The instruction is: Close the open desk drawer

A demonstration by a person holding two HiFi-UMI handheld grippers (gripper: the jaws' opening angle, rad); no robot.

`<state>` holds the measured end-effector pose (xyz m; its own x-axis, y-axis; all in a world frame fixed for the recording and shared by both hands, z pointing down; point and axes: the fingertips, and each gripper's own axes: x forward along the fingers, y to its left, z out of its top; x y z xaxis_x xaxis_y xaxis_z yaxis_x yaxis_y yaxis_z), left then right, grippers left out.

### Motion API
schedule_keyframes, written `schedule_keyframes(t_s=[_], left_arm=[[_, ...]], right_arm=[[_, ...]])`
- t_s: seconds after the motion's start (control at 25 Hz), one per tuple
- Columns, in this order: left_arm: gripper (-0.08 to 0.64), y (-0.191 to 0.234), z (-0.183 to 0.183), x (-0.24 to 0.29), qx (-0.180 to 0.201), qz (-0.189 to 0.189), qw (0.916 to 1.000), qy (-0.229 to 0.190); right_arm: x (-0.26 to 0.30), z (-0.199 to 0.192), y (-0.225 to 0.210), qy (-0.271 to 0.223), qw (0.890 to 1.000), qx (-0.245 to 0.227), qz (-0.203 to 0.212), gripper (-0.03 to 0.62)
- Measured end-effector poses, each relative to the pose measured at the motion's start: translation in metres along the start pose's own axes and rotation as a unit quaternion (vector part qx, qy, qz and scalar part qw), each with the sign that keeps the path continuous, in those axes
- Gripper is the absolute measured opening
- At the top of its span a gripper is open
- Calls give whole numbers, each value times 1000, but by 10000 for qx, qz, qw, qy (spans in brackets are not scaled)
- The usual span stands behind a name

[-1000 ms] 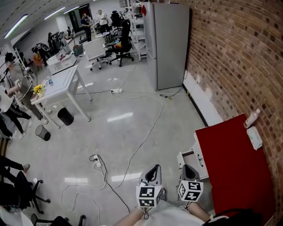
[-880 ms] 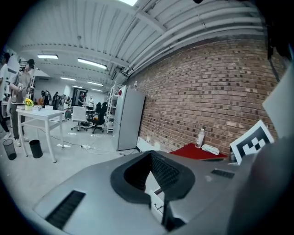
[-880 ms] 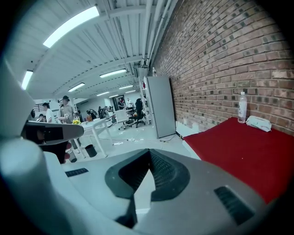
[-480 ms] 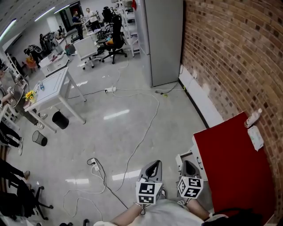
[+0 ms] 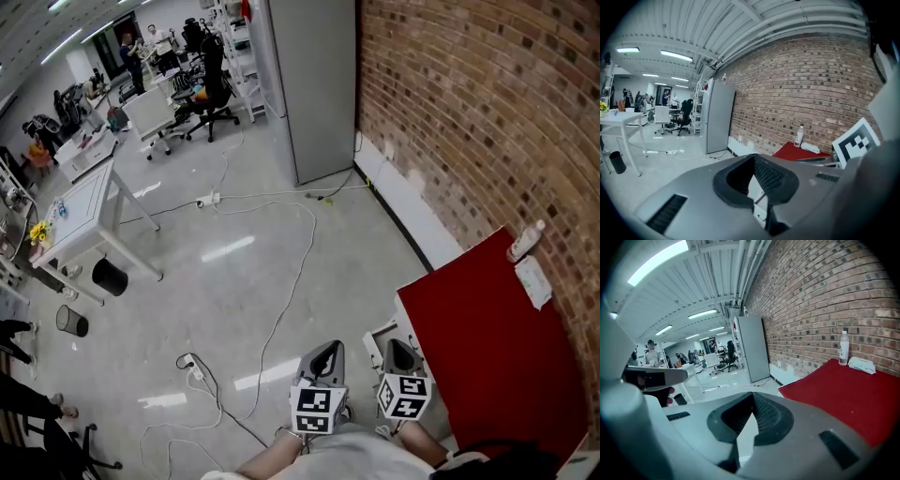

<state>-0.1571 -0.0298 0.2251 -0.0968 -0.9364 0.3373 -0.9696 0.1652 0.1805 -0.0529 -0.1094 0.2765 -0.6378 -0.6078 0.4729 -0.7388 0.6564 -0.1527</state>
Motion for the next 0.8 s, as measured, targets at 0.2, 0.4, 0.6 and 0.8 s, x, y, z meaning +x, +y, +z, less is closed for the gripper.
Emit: schedule_keyframes(t_s=[0.2,0.4,0.6,0.8], left_arm=[[8,-6,-1,34,132,-536,9982,224],[8,-7,8,65,428,-1220,9906,448],[8,1,1,89,548,-1656,9821,710],[8,1,-22,101,555,-1917,9747,1005]], right_arm=[[9,-2,-18,33,9987,257,-435,-2],[15,-1,-28,28,9923,689,-1028,-2],[23,-3,-32,3,9846,952,-1468,-2],[17,-27,-40,147,9759,1195,-1823,-2]])
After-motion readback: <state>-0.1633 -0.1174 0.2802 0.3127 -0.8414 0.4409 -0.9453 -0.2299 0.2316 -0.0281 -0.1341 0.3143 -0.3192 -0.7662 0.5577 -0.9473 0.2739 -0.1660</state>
